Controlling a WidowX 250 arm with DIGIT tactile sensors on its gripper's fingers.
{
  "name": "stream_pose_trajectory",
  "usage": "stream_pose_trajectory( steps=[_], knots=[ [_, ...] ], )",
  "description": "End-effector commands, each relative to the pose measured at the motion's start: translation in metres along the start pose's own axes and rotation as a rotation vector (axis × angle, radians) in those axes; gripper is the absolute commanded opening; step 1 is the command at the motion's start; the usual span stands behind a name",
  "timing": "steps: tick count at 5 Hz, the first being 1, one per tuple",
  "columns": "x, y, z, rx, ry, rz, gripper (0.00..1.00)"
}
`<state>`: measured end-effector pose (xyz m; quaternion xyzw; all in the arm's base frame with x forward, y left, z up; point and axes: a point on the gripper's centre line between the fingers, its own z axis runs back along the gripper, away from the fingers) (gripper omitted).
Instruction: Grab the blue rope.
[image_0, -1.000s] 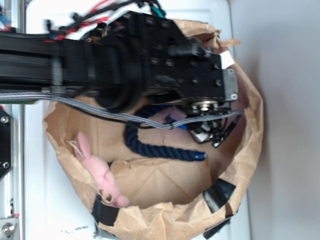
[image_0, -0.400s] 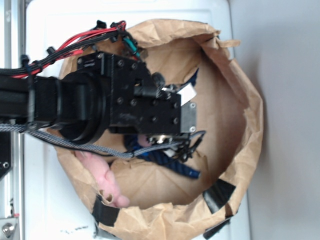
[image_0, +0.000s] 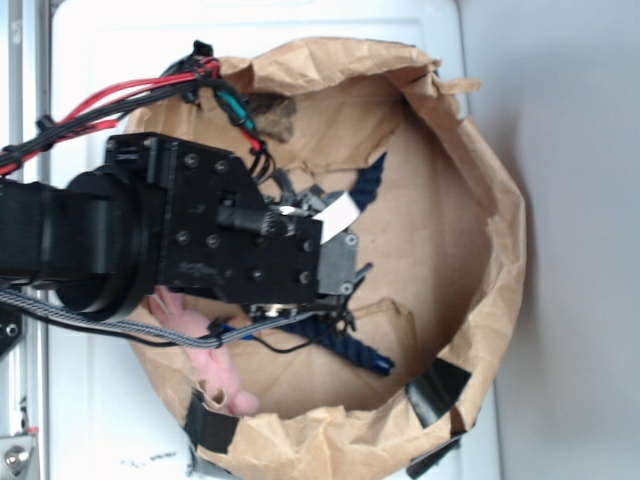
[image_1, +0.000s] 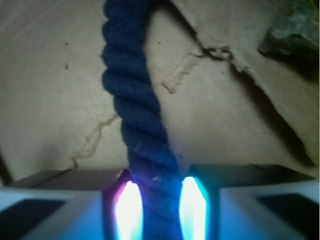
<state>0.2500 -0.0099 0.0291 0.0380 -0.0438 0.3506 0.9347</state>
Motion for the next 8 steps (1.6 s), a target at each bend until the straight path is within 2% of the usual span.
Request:
stream_pose_trajectory(
  steps=[1,2,3,4,5,8],
  knots=[
    [0.012,-0.008,0.01,-0.049,-0.042,-0.02,0.0],
    [0.013,-0.009,0.008,-0.072,-0.048,-0.016,0.0],
    [0.028,-0.007,0.026,-0.094,-0.042,-0.018,0.0],
    [0.03,-0.004,0.025,-0.094,-0.036,-0.008,0.0],
    [0.031,-0.004,0.013,-0.077,-0.009,-0.015,1.0],
    [0.027,-0.005,0.011,-0.071,-0.006,-0.025,1.0]
  ],
)
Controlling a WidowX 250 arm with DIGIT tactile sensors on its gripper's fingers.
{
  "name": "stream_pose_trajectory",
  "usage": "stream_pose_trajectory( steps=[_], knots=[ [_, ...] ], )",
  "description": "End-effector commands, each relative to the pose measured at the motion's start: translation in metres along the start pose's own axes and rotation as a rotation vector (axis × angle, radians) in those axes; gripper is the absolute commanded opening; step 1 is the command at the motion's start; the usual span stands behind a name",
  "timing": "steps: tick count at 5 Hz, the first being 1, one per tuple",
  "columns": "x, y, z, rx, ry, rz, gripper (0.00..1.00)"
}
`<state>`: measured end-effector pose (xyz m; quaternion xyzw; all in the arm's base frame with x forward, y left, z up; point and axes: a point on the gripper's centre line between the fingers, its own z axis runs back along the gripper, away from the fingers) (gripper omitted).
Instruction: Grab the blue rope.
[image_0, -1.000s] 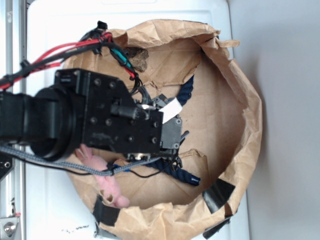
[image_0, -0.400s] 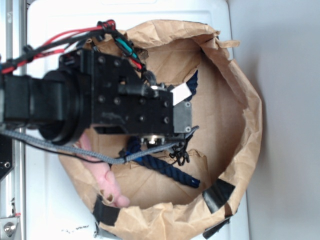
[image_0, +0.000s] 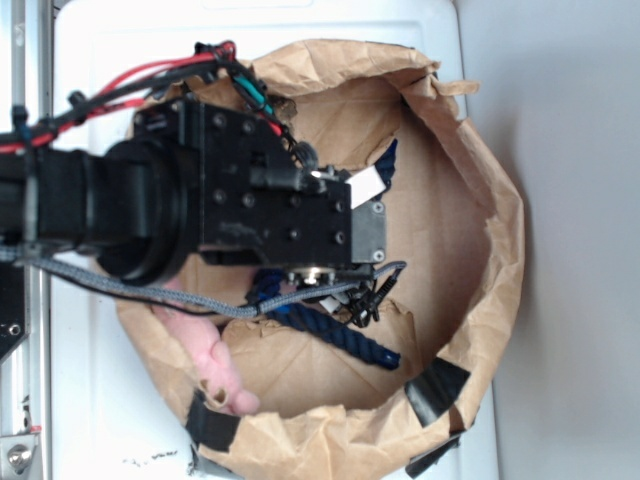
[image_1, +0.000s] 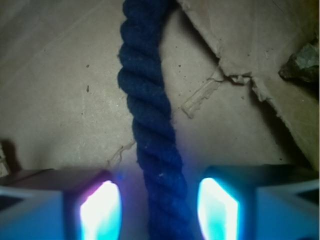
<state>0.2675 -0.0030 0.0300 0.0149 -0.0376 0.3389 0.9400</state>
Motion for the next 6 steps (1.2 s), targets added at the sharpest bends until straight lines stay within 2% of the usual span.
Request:
stream_pose_trajectory(
  steps=[1,2,5,6],
  knots=[
    [0.009,0.0,0.009,-0.021,-0.025,-0.003,1.0],
    [0.006,-0.002,-0.001,0.003,-0.005,-0.012,1.0],
    [0.01,-0.002,-0.002,-0.005,0.002,-0.014,1.0],
    [0.008,-0.002,0.0,0.001,0.014,0.003,0.0]
  ],
)
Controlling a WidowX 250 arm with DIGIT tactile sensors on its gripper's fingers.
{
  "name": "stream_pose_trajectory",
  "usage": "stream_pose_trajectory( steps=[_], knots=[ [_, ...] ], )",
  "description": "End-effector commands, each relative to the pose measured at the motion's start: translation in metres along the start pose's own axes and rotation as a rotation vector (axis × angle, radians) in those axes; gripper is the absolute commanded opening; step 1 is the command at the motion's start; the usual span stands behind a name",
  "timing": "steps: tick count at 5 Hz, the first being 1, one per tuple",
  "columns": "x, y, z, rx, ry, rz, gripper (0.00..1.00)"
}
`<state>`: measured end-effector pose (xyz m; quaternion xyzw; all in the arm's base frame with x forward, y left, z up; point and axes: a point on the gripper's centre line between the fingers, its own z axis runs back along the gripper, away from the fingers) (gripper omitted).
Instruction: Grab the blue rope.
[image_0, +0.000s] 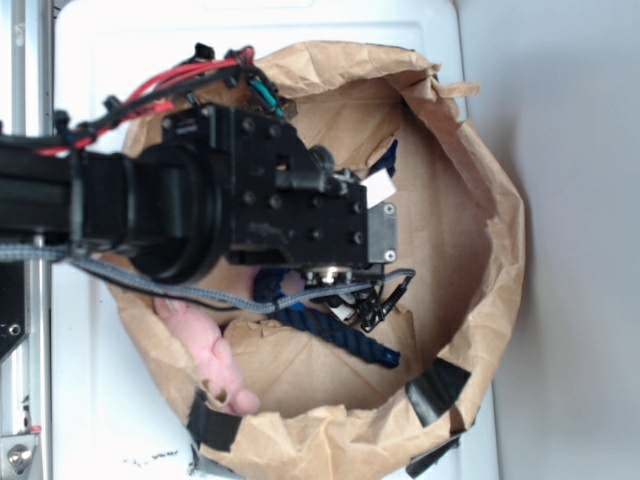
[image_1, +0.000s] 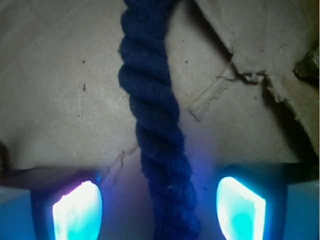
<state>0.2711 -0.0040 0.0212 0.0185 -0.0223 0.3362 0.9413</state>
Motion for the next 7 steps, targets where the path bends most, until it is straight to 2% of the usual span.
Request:
stream_pose_trajectory(
  steps=[1,3,5,6,7],
  knots=[
    [0.005,0.0,0.009,-0.022,-0.019,0.008,0.0],
    [0.005,0.0,0.009,-0.038,-0.027,0.014,0.0],
    [0.006,-0.001,0.007,-0.066,-0.065,0.026,0.0],
    [0.039,-0.008,0.056,-0.129,-0.103,0.074,0.0],
    [0.041,0.001,0.102,-0.163,-0.115,0.09,0.0]
  ],
)
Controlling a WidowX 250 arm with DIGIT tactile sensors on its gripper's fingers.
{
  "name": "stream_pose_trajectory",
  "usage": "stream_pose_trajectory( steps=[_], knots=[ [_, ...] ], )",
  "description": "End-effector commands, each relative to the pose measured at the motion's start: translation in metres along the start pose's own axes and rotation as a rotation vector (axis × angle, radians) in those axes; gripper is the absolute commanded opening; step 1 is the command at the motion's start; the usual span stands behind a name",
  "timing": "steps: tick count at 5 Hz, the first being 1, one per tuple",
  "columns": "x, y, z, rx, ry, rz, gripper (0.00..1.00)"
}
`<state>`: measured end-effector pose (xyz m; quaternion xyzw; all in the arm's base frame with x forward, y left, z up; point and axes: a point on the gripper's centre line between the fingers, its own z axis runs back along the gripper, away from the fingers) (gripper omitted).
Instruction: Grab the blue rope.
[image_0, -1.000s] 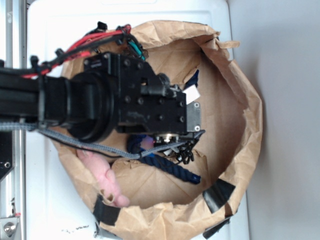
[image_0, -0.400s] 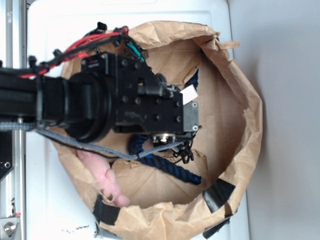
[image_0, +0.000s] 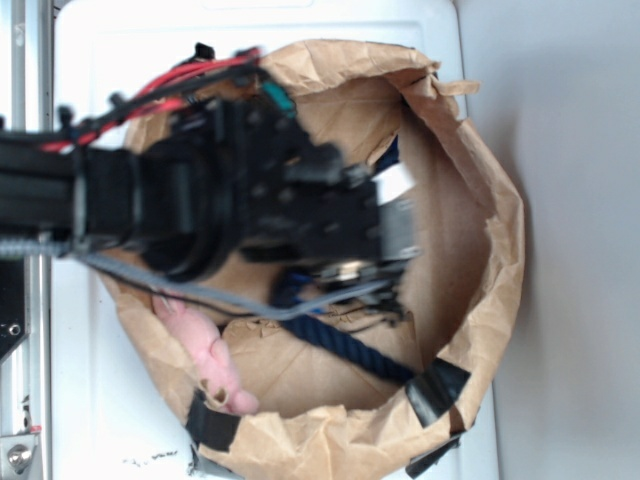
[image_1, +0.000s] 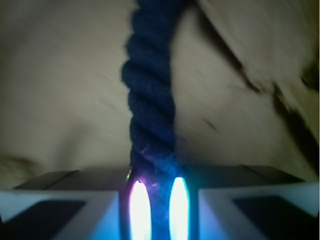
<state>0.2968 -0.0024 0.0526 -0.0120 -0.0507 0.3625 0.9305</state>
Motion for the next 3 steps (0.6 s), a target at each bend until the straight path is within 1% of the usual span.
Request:
stream_pose_trajectory(
  steps=[1,2,3],
  knots=[
    [0.026,0.009,0.101,-0.112,-0.085,0.009,0.0],
    [0.028,0.006,0.11,-0.129,-0.128,-0.024,0.0],
    [0.04,-0.001,0.105,-0.069,-0.179,-0.079,0.0]
  ],
)
